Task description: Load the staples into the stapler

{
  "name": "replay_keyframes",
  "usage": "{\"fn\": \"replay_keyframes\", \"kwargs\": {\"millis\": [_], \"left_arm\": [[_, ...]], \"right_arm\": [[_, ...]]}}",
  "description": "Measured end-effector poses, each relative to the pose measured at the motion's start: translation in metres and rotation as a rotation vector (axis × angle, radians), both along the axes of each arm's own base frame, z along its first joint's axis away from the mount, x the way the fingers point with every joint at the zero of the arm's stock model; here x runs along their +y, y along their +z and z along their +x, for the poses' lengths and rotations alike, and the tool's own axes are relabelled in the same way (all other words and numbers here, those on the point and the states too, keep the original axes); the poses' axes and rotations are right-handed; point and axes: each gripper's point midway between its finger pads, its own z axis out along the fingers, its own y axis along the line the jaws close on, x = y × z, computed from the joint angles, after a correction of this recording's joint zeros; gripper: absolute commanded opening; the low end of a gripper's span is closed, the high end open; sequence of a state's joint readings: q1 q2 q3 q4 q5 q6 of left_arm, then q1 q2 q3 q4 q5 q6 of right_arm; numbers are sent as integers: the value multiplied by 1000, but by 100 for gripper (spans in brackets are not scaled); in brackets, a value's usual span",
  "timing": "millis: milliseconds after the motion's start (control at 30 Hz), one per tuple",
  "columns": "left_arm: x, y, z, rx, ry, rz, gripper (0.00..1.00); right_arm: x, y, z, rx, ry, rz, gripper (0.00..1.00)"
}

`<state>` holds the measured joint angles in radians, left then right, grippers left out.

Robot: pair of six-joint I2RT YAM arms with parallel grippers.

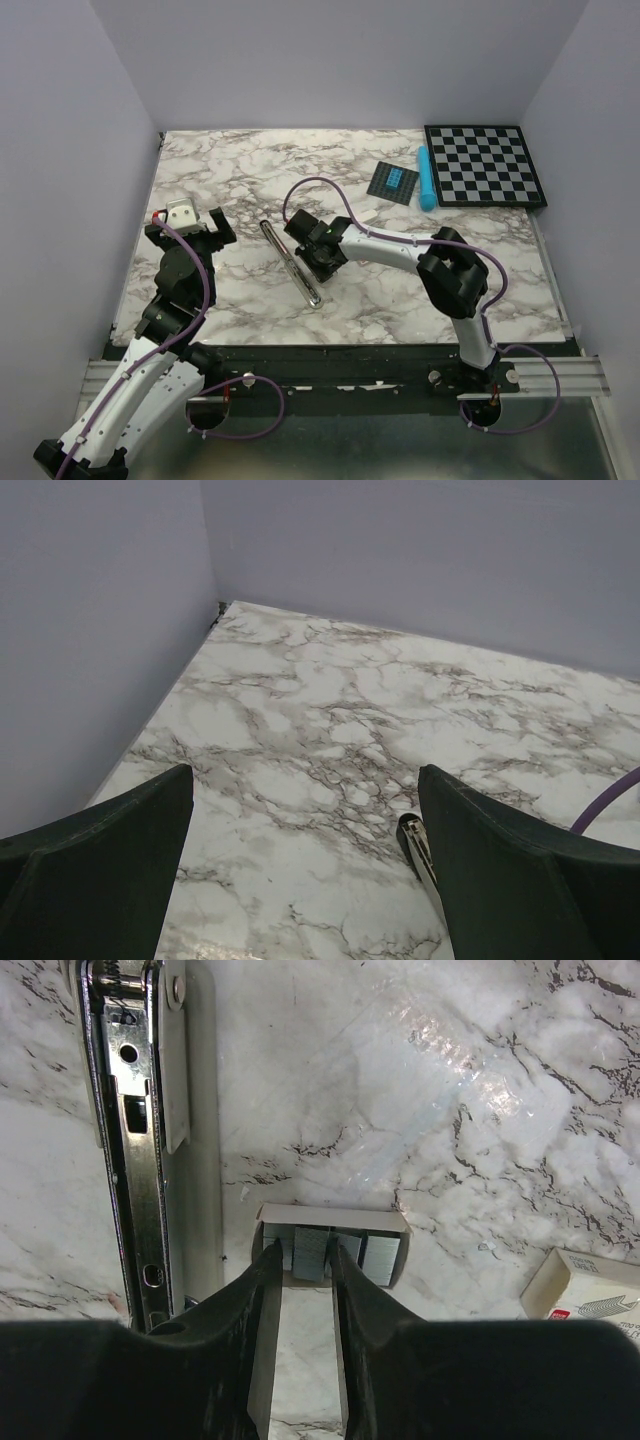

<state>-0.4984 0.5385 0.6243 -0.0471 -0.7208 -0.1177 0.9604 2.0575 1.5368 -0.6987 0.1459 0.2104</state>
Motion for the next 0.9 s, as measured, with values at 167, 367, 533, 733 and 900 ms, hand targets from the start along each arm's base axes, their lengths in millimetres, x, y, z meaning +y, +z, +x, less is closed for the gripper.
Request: {"fn": "replay_keyframes", "kwargs": {"millis": [167,367,533,733,900], "left_arm": [[0,0,0,0,0,0,99],[0,0,0,0,0,0,99],[0,0,0,0,-1,0,99],[0,0,0,0,0,0,99],[0,0,0,-1,0,-1,99]], "right_arm": [[0,0,0,0,2,0,28],[0,0,0,1,4,-1,22],[0,-1,0,1,6,-2,17],[1,4,0,-4,9,6,17],[4,27,2,-35,11,52,17]]}}
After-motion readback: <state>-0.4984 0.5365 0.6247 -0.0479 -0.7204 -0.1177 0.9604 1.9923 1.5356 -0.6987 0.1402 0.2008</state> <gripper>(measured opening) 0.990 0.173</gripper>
